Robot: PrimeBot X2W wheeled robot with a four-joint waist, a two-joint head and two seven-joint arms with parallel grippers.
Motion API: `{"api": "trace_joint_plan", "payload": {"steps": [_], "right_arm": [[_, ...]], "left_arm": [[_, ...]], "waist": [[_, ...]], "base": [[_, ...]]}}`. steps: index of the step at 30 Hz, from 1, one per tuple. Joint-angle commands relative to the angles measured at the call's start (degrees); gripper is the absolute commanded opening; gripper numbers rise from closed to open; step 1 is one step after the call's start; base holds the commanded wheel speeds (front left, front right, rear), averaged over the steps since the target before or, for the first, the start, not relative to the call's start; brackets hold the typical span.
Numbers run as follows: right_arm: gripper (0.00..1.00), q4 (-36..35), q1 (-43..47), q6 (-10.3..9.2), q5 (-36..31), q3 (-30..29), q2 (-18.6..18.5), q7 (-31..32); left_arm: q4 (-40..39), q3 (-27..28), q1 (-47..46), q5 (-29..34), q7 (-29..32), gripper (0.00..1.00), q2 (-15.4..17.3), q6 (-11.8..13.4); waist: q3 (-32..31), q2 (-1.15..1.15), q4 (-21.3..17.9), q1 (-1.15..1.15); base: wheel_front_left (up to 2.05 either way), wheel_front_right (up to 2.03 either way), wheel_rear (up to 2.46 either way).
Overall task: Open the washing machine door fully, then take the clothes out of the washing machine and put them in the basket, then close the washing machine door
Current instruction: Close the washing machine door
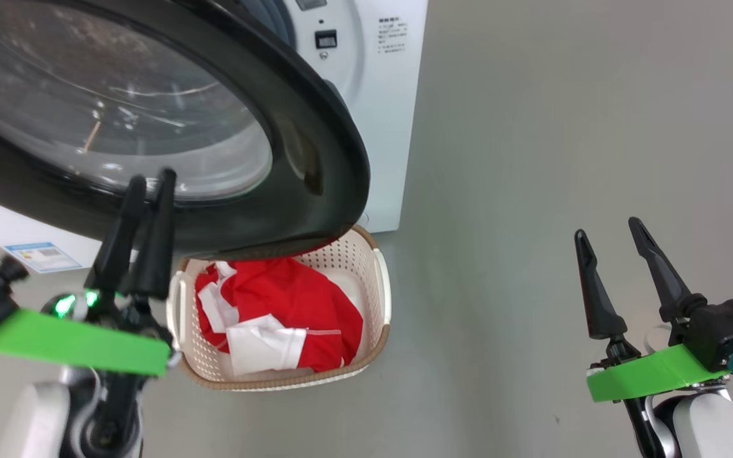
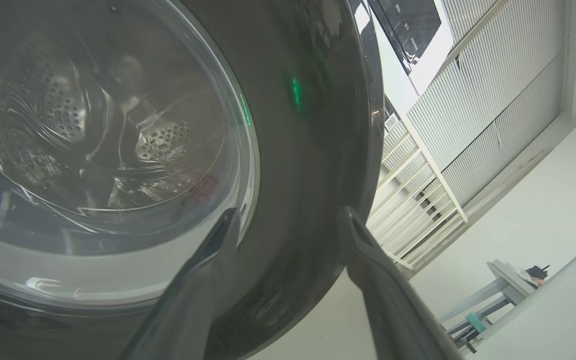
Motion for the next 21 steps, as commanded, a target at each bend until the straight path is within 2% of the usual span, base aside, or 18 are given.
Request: {"api": "trace_joint_plan", "payload": {"steps": [1,7,12,21], "right_arm": [[1.00,-1.24,0.21,0.20,-0.86,0.80,-0.40,-0.35],[1.00,-1.80,0.92,0.20,-1.36,-0.50,-0.40,-0.35],[1.00,-2.66,1.89,0.20,-1.89,-1.50,-0.40,-0.35],[1.00,-4.94,4.43,0.20,-2.42,-2.90,-0.40,-0.35]], "left_arm": [[-1.54,0.88,0.81,3.23,-1.82,1.00,2.62,-0.57],[-0.03,-0.94,5.25,15.10,-8.81,1.00,5.84,0.06],[0.67,-0.96,8.55,24.34,-11.64,1.00,7.53,2.69],[-0.09,0.59,14.02,33.44,-12.48,1.00,6.11,4.28]], "waist": [[-1.17,0.00,0.90,0.00],[-2.54,0.00,1.60,0.00],[-3.78,0.00,1.75,0.00],[-6.34,0.00,1.88,0.00]], "base": [[0.00,0.00,0.00],[0.00,0.00,0.00],[0.00,0.00,0.00],[0.00,0.00,0.00]]}}
